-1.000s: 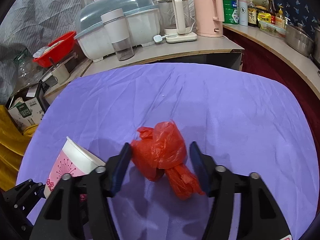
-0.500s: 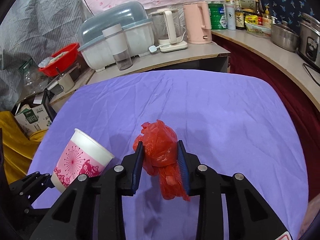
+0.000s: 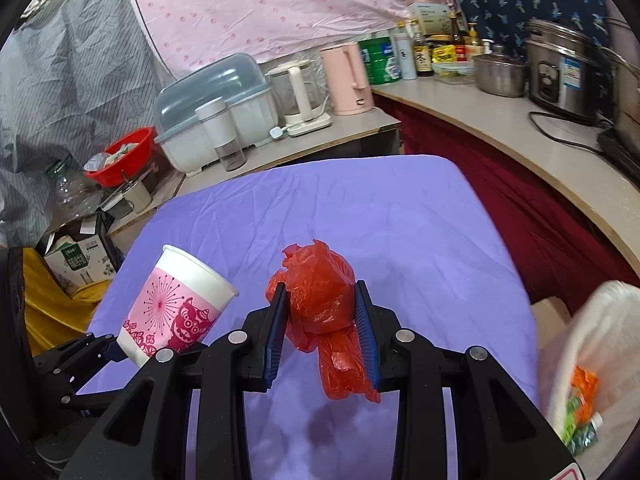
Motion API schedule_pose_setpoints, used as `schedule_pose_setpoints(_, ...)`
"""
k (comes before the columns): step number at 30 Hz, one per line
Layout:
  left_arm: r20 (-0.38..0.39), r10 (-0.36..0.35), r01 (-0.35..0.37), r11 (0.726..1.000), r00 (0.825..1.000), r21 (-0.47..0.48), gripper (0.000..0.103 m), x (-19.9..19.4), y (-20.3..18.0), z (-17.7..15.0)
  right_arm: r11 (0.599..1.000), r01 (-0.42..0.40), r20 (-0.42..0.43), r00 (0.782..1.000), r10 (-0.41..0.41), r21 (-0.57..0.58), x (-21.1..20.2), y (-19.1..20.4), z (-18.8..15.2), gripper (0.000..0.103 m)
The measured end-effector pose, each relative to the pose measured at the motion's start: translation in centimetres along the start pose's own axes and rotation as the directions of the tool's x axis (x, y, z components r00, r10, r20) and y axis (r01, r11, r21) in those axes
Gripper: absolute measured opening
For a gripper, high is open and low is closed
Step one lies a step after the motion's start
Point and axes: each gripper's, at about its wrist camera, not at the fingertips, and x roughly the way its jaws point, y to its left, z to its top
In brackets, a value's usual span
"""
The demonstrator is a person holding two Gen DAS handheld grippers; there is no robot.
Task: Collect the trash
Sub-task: 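Carry the pink cup and red bag over the bin with both tools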
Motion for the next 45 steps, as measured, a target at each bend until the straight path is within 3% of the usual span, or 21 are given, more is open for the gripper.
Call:
schedule_pose_setpoints(20, -0.013, -0.126, 0.127, 0.977, 0.992, 0.174, 0.057, -5.7, -13.4, -5.3, 0.975, 0.140, 0.074, 0.985, -0.155, 0.172, -14.0, -11.3, -8.1, 0.031)
schedule_pose_setpoints(45, -0.053, -0.204, 0.210, 0.909, 0.977, 0.361, 0.057, -6.2, -25.1, -7.6, 0.913, 0.232, 0.093, 0.956, -0.277, 0.335, -20.3, -21.1, -12.2, 0.031)
